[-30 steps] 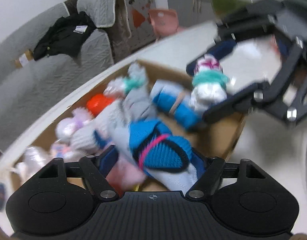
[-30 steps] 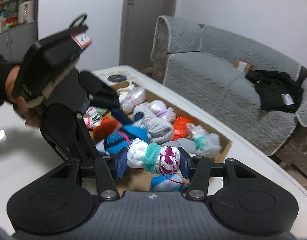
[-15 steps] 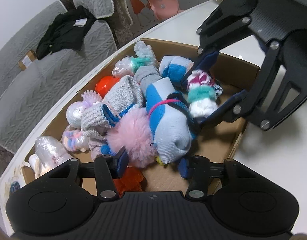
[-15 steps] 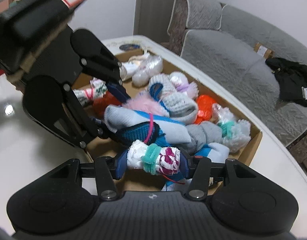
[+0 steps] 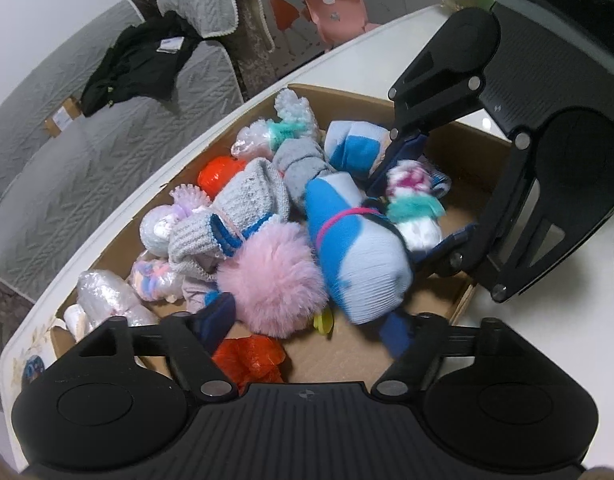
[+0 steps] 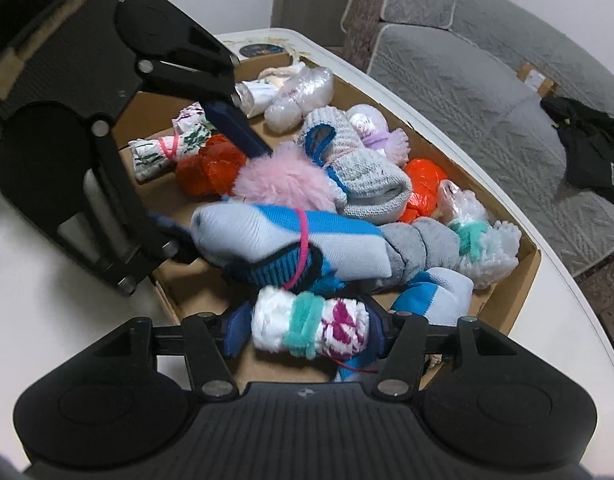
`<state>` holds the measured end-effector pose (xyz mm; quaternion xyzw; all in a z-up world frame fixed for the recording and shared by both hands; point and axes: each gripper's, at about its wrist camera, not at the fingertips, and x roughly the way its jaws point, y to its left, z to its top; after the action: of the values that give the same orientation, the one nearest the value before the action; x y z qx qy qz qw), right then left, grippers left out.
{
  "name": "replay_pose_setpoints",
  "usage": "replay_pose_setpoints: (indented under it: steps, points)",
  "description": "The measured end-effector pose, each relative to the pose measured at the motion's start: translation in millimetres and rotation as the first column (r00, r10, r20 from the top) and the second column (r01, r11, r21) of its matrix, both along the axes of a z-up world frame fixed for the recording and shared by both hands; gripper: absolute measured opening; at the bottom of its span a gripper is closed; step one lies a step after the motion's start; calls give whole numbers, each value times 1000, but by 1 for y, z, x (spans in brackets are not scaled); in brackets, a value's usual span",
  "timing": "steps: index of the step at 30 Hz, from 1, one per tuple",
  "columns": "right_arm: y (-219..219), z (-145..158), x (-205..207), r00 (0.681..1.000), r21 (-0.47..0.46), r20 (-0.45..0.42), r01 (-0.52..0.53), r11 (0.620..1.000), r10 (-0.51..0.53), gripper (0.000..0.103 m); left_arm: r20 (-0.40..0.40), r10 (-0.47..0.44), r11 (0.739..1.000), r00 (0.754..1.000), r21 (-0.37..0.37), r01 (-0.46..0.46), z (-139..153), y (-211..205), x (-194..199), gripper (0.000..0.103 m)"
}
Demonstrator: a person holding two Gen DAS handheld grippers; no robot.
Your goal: Organize objects
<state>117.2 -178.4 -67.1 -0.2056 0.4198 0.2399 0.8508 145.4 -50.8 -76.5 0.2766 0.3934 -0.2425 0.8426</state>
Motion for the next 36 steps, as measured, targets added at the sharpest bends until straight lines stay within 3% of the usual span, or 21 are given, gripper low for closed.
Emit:
replay_pose_setpoints:
  steps: [2, 8, 11, 15, 22, 29, 36]
  points:
    - [-1, 0, 1, 1000, -7, -8, 23, 1000, -23, 62, -2, 6, 1000, 1000, -11, -6, 2, 1, -2, 85]
    - [0, 2, -1, 998, -12, -16, 63, 998, -64, 67, 11, 37, 999, 999, 6, -37, 6, 3, -6, 89]
    - [1, 5, -3, 998, -13, -14, 65, 998, -65, 80, 12, 46, 999, 999, 21, -46, 11, 5, -8, 93]
    - [1, 9, -6, 998, -15, -13, 67, 998, -68, 82, 7, 48, 999, 999, 8, -49, 18, 9, -11, 94]
    - [-2, 17, -8, 994, -4, -13, 108, 994, -108, 88, -41, 123, 983, 992, -129, -128, 37, 19, -13, 99]
    - [-5, 18, -1, 974, 16, -36, 225, 974, -224, 94, -76, 269, 931, 960, -233, -279, 38, 16, -9, 100]
    - [-12, 17, 3, 934, 42, -50, 355, 934, -353, 102, -118, 449, 812, 886, -358, -460, 42, 28, -17, 100]
